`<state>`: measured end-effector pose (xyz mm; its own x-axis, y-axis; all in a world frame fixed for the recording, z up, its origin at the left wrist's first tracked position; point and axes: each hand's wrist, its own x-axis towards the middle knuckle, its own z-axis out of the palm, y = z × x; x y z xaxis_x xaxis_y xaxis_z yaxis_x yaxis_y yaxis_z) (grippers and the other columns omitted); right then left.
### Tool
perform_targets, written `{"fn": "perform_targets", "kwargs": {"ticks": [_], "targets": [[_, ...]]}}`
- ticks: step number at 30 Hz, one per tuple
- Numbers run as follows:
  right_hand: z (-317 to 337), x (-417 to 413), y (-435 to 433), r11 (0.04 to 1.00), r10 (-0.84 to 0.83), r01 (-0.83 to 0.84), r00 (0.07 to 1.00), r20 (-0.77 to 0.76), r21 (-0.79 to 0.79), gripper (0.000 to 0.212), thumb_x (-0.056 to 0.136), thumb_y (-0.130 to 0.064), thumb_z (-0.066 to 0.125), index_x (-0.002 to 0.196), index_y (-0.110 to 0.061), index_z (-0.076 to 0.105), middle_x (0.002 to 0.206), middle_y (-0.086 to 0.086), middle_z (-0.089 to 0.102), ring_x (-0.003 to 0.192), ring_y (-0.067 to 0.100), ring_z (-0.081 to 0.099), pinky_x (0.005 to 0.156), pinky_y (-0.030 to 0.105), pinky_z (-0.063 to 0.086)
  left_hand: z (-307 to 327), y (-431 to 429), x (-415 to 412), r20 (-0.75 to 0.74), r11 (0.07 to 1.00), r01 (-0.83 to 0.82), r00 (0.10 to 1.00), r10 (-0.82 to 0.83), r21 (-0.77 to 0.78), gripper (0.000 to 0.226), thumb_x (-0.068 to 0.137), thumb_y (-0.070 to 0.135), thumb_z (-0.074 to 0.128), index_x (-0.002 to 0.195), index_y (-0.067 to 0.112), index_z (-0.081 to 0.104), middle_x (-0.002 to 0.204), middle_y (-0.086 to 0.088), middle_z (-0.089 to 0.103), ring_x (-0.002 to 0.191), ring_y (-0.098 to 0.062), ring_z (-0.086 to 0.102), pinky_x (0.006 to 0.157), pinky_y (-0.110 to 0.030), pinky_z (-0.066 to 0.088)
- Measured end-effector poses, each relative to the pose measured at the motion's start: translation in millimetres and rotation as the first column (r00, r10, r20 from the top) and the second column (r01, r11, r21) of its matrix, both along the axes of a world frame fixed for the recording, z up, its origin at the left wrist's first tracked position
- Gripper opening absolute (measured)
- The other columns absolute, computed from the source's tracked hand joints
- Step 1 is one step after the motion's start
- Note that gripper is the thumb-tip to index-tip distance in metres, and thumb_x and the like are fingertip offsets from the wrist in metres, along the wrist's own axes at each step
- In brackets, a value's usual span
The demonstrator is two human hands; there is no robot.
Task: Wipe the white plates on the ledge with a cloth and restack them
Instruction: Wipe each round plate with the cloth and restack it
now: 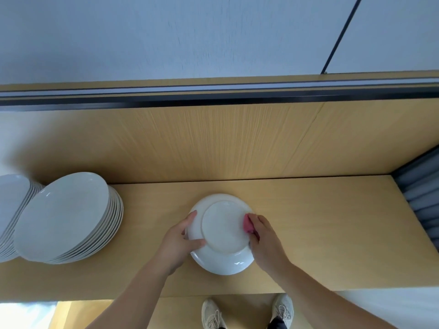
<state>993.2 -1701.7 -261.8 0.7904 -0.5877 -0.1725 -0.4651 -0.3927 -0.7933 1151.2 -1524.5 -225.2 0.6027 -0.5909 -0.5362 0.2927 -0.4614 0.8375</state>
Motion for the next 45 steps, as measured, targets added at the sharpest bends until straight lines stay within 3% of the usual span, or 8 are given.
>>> {"fn": "perform_targets", "kwargs": {"ticks": [5, 10, 14, 18, 27, 36, 42, 45], "targets": [[0.8, -0.9, -2.3, 0.997, -0.038, 0.039, 0.999, -0.005, 0.071, 0.036, 0.098, -0.005, 0.043, 0.126, -0.024, 0.057, 0.115, -0.035, 0.039, 0.115, 0.007, 0.044, 0.092, 0.005, 0.030, -1.3, 5.0, -4.0, 0.030, 0.999, 0.053, 0.998, -0.052, -0.010, 0.095, 0.062, 0.018, 0.084, 0.144, 0.031, 0.039, 0.139, 0.012, 0.049, 0.114, 0.000, 0.053, 0.087, -0.020, 0.049], [14.5, 16.9, -39.3, 0.988, 0.115, -0.111, 0.993, -0.032, 0.106, 0.049, 0.089, 0.007, 0.046, 0.129, -0.017, 0.060, 0.122, -0.013, 0.050, 0.115, 0.006, 0.047, 0.090, -0.005, 0.023, 5.5, -1.0, -7.8, -0.040, 0.999, -0.006, 0.999, 0.004, -0.043, 0.072, 0.085, 0.014, 0.071, 0.144, 0.034, 0.037, 0.138, 0.013, 0.046, 0.113, -0.007, 0.056, 0.075, -0.025, 0.054], [10.0, 26.3, -54.9, 0.977, 0.199, -0.193, 0.978, -0.060, 0.091, 0.051, 0.087, 0.006, 0.045, 0.131, -0.015, 0.059, 0.121, -0.009, 0.054, 0.114, 0.007, 0.050, 0.095, 0.001, 0.027, 4.8, -1.1, -6.3, -0.054, 0.998, 0.017, 0.998, -0.020, -0.054, 0.088, 0.066, 0.022, 0.076, 0.143, 0.038, 0.036, 0.142, 0.009, 0.046, 0.124, -0.014, 0.051, 0.093, -0.032, 0.051], [5.9, 27.3, -53.4, 0.977, 0.192, -0.184, 0.979, -0.066, 0.111, 0.051, 0.088, 0.006, 0.044, 0.132, -0.016, 0.059, 0.123, -0.008, 0.055, 0.114, 0.005, 0.050, 0.094, 0.001, 0.028, 4.5, 6.5, -8.4, -0.099, 0.995, 0.080, 0.991, -0.086, -0.065, 0.092, 0.068, 0.014, 0.074, 0.146, 0.036, 0.031, 0.133, 0.014, 0.051, 0.114, -0.007, 0.055, 0.076, -0.020, 0.053], [1.8, 12.7, -33.7, 0.981, 0.039, -0.036, 0.999, -0.011, 0.189, 0.048, 0.089, 0.000, 0.046, 0.126, -0.027, 0.059, 0.118, -0.019, 0.055, 0.083, 0.001, 0.052, 0.080, 0.021, 0.039, 4.1, 5.2, -15.1, -0.065, 0.999, -0.018, 0.998, 0.016, -0.028, 0.085, 0.061, 0.013, 0.072, 0.134, 0.045, 0.041, 0.114, 0.001, 0.060, 0.095, -0.020, 0.058, 0.073, -0.029, 0.056], [-7.2, -26.0, 31.6, 0.954, -0.217, 0.192, 0.972, 0.090, 0.231, 0.047, 0.098, -0.006, 0.044, 0.122, -0.045, 0.055, 0.123, -0.028, 0.050, 0.088, 0.014, 0.052, 0.078, 0.027, 0.045, -1.3, 2.4, -17.9, -0.080, 0.998, -0.064, 0.995, 0.063, -0.011, 0.079, 0.080, -0.007, 0.069, 0.139, 0.038, 0.043, 0.111, -0.003, 0.059, 0.087, -0.020, 0.059, 0.064, -0.028, 0.053], [23.0, -30.2, 33.3, 0.999, -0.034, 0.038, 0.994, 0.101, -0.030, 0.042, 0.096, -0.001, 0.044, 0.126, -0.025, 0.061, 0.129, -0.036, 0.039, 0.115, -0.012, 0.041, 0.094, -0.001, 0.027, -1.2, 1.1, -17.9, -0.044, 1.000, -0.027, 0.999, 0.027, -0.009, 0.078, 0.082, -0.003, 0.068, 0.139, 0.042, 0.039, 0.113, -0.003, 0.060, 0.087, -0.018, 0.060, 0.064, -0.026, 0.054], [32.3, -13.4, 30.0, 0.956, 0.182, -0.162, 0.981, 0.061, -0.246, 0.044, 0.096, -0.014, 0.041, 0.136, -0.023, 0.055, 0.141, -0.018, 0.042, 0.125, 0.001, 0.040, 0.105, 0.012, 0.031, -0.5, -1.4, -18.2, -0.018, 1.000, -0.012, 1.000, 0.013, 0.007, 0.079, 0.081, -0.001, 0.069, 0.139, 0.043, 0.040, 0.112, -0.004, 0.061, 0.091, -0.019, 0.061, 0.072, -0.033, 0.057]]}}
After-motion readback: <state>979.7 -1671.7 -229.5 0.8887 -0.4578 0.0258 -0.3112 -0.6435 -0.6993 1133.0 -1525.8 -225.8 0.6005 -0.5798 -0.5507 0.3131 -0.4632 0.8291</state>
